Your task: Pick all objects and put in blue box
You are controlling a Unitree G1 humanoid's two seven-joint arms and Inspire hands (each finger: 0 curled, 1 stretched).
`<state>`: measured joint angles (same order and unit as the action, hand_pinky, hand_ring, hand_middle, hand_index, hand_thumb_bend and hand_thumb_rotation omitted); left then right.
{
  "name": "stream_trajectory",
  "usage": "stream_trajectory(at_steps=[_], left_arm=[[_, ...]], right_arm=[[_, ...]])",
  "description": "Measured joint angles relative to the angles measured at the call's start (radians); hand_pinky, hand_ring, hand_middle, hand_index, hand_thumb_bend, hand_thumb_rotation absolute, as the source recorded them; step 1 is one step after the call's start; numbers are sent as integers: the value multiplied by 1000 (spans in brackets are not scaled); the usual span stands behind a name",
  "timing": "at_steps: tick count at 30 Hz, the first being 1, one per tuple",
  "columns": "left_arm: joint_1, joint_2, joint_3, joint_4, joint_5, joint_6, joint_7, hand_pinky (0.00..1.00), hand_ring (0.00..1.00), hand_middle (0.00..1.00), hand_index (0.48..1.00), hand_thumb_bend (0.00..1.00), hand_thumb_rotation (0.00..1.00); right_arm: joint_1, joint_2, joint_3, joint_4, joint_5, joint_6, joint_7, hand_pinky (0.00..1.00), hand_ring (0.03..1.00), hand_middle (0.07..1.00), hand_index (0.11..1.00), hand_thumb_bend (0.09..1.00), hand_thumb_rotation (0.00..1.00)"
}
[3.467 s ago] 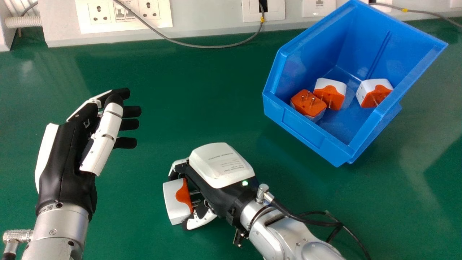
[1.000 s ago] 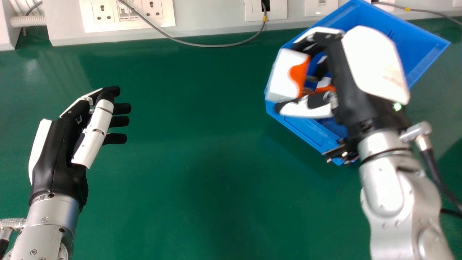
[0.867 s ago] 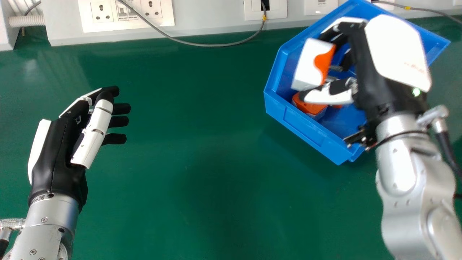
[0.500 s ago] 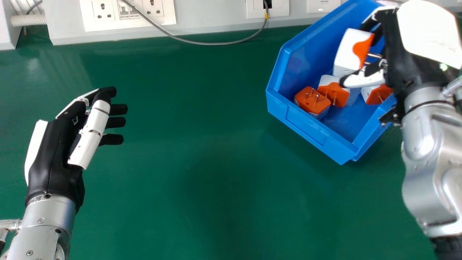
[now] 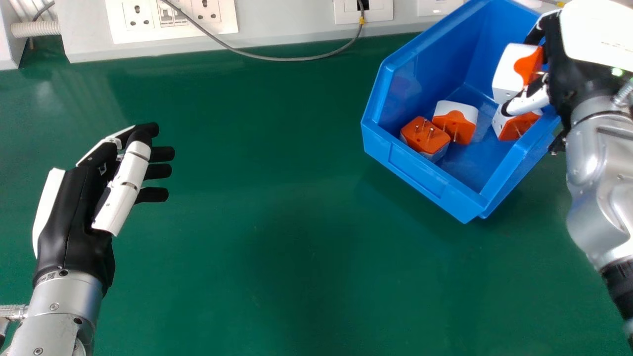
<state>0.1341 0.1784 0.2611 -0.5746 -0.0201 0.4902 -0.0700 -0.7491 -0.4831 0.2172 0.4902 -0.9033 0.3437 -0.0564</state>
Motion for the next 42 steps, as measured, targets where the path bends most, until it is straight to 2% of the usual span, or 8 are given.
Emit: stream_trajectory(at_steps=[10, 27, 36, 37, 38, 39, 40, 42], left_arm=[[13, 0, -1, -37, 0, 7, 1, 630, 719, 716, 771, 312, 720], [33, -4, -3, -56, 0, 12, 3, 630, 719, 716, 768, 306, 720], [36, -5, -4, -70, 0, 18, 4, 629, 719, 716, 767, 302, 720], [36, -5, -4, -70, 0, 18, 4, 629, 719, 716, 767, 301, 720], [36, -5, -4, -70, 0, 19, 4, 629, 719, 716, 767, 301, 720], [36, -5, -5, -70, 0, 21, 4, 627, 719, 716, 767, 300, 720], [36, -5, -5, -70, 0, 22, 4, 627, 719, 716, 767, 300, 720], [36, -6, -6, -70, 0, 23, 5, 626, 720, 716, 767, 297, 720]], right_arm=[[-63, -1, 75, 135, 0, -13, -26, 332, 424, 525, 537, 492, 0], [-137, 12, 130, 295, 36, -52, -59, 330, 430, 527, 544, 492, 0], [-136, 11, 120, 294, 130, -74, -40, 346, 430, 530, 521, 495, 0], [-136, 10, 120, 291, 136, -74, -30, 414, 520, 610, 590, 529, 39], [-136, 8, 121, 287, 141, -73, -17, 414, 520, 610, 590, 529, 39], [-135, 5, 128, 284, 142, -73, -5, 495, 616, 688, 672, 543, 138], [-135, 2, 136, 282, 140, -72, 3, 495, 616, 688, 672, 543, 138], [-132, -7, 163, 278, 115, -70, 7, 637, 754, 801, 790, 561, 341]])
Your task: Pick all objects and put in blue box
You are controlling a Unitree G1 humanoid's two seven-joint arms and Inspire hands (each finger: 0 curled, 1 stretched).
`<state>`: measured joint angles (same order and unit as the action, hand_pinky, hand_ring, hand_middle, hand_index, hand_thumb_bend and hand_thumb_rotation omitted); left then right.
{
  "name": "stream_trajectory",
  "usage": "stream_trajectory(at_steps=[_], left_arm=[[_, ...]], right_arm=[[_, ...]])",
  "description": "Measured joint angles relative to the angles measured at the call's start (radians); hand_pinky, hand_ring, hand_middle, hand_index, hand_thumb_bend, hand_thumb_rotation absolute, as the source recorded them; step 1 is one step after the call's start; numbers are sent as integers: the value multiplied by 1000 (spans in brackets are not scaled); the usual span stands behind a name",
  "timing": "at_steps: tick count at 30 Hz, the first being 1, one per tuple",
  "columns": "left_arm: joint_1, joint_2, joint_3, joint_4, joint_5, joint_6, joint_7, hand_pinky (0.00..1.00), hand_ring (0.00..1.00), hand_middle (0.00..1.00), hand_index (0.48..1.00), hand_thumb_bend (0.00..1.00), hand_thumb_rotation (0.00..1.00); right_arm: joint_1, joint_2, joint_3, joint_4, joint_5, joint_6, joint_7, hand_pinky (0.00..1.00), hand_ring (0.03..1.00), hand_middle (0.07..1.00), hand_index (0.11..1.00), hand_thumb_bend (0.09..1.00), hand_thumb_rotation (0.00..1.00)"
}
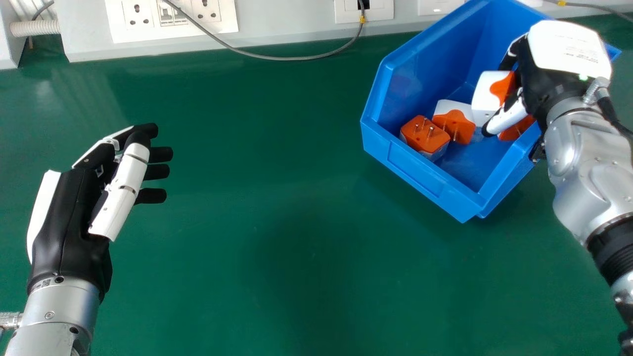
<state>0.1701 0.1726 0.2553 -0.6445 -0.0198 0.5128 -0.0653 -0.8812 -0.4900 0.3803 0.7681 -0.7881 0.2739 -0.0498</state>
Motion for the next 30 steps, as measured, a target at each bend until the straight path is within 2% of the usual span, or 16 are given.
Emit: stream_trajectory(at_steps=[2, 4, 7, 10, 15, 22, 30], left_arm=[[0, 0, -1, 0, 0, 0, 0, 625, 720, 717, 768, 296, 720], [-1, 0, -3, 0, 0, 0, 1, 625, 721, 717, 768, 295, 720], [-1, 0, -4, 1, 0, 0, 2, 625, 722, 718, 769, 296, 721], [-2, 0, -5, 3, 0, 0, 4, 625, 722, 718, 770, 297, 721], [-6, 0, -7, 7, 0, 0, 4, 625, 721, 718, 771, 295, 722], [-11, 0, -12, 7, 1, 0, 5, 615, 713, 714, 768, 291, 721], [-22, 0, -13, 32, 1, 0, 7, 606, 705, 709, 765, 298, 723]], right_arm=[[1, -11, 22, -11, -19, 4, 1, 755, 843, 873, 866, 575, 515], [1, -18, 31, -24, -39, 11, 1, 842, 900, 919, 914, 587, 638], [1, -24, 37, -27, -47, 21, 0, 919, 949, 959, 956, 606, 778], [1, -24, 45, -27, -49, 24, -3, 959, 974, 979, 978, 623, 867], [1, -24, 45, -27, -49, 33, -4, 992, 995, 996, 996, 636, 947], [1, -24, 44, -48, -48, 59, -2, 998, 999, 999, 999, 628, 966], [80, -44, -8, -293, -46, 126, 28, 1000, 1000, 1000, 1000, 606, 974]])
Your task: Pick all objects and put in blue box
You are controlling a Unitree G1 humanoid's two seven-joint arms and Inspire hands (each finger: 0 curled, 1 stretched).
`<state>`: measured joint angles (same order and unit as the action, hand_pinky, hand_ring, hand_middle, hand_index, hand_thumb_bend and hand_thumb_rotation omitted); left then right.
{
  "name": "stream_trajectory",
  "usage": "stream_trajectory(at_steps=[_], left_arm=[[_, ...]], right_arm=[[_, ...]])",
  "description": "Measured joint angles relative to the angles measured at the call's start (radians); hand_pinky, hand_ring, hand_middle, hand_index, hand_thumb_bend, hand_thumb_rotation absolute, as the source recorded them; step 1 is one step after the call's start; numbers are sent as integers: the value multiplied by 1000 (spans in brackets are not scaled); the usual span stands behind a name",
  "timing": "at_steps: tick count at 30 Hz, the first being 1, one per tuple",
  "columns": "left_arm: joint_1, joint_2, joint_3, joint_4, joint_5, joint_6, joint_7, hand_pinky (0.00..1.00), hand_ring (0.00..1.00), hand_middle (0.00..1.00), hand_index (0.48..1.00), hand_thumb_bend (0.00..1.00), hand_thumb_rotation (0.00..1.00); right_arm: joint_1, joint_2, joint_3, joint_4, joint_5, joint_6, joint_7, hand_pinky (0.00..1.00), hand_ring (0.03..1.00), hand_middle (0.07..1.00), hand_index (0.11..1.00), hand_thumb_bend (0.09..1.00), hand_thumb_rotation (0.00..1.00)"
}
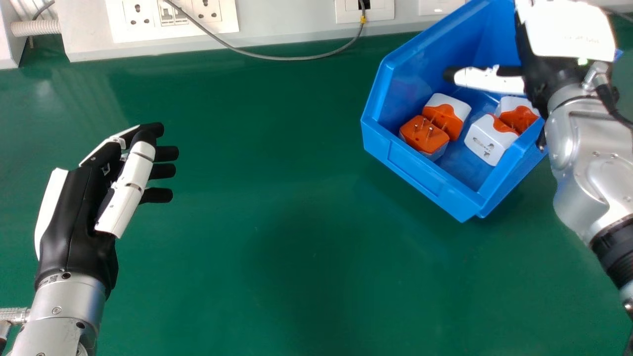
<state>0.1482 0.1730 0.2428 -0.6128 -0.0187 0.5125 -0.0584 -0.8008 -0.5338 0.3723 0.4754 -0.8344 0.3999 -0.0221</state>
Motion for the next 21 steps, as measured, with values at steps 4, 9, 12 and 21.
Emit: stream_trajectory(at_steps=[4, 9, 12, 21], left_arm=[[-3, 0, 0, 6, 0, -1, 1, 606, 705, 709, 765, 299, 724], [-5, 1, 0, 17, 0, -2, 1, 608, 707, 710, 767, 302, 724], [-6, 1, 0, 29, 0, -11, 0, 612, 710, 713, 769, 309, 726], [-16, 4, 12, 76, -1, -68, -4, 618, 713, 714, 771, 324, 729]], right_arm=[[118, -5, -39, -240, -2, 57, 47, 1000, 1000, 1000, 1000, 584, 974], [294, 8, -90, -551, -1, 121, 100, 1000, 1000, 1000, 1000, 569, 955], [401, 36, -114, -740, 0, 154, 144, 1000, 1000, 1000, 1000, 554, 935], [739, 148, -166, -1162, 13, 106, 179, 1000, 1000, 1000, 1000, 521, 923]])
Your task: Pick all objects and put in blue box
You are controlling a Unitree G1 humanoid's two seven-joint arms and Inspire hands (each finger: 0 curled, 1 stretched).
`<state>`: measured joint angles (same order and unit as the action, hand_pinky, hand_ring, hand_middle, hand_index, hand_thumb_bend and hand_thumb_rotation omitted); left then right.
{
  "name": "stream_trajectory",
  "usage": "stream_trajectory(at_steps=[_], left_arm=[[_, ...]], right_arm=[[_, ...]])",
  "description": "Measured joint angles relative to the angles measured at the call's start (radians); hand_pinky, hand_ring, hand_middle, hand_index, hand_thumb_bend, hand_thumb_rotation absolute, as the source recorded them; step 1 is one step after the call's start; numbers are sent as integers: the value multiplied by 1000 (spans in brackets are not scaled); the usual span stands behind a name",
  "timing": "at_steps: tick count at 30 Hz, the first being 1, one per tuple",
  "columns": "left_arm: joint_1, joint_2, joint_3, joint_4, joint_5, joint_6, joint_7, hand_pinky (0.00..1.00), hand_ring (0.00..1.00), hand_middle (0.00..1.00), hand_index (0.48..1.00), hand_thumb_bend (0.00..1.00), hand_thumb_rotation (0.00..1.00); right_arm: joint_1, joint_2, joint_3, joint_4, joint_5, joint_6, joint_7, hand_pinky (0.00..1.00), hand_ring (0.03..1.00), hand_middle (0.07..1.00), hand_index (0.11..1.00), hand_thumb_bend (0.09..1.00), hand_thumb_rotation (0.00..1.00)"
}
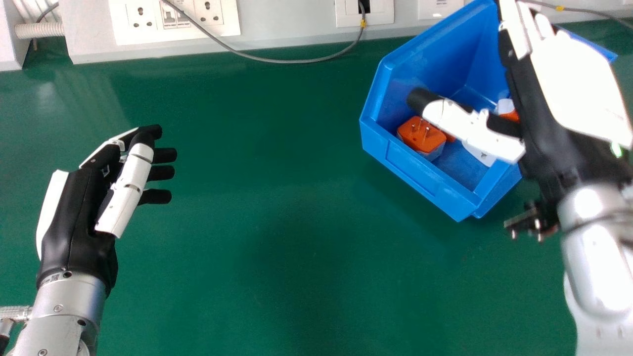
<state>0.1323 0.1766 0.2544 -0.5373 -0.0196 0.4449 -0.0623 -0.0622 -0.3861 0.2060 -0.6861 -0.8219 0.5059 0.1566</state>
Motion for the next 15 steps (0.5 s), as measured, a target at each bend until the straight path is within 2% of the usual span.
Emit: stream_trajectory(at_steps=[6, 9, 15], left_arm=[[-2, 1, 2, 18, 0, -18, -3, 622, 715, 714, 770, 318, 728], [-3, 1, 4, 20, 0, -20, -4, 622, 716, 715, 770, 316, 727], [-4, 6, 6, 38, 0, -31, -10, 622, 717, 716, 770, 316, 726]], right_arm=[[209, 66, 2, -106, 46, -123, -24, 1000, 1000, 1000, 1000, 498, 929], [298, 84, 21, -125, 75, -186, -28, 1000, 1000, 1000, 1000, 489, 933], [420, 77, 28, -94, 174, -377, -42, 989, 1000, 1000, 1000, 480, 937]])
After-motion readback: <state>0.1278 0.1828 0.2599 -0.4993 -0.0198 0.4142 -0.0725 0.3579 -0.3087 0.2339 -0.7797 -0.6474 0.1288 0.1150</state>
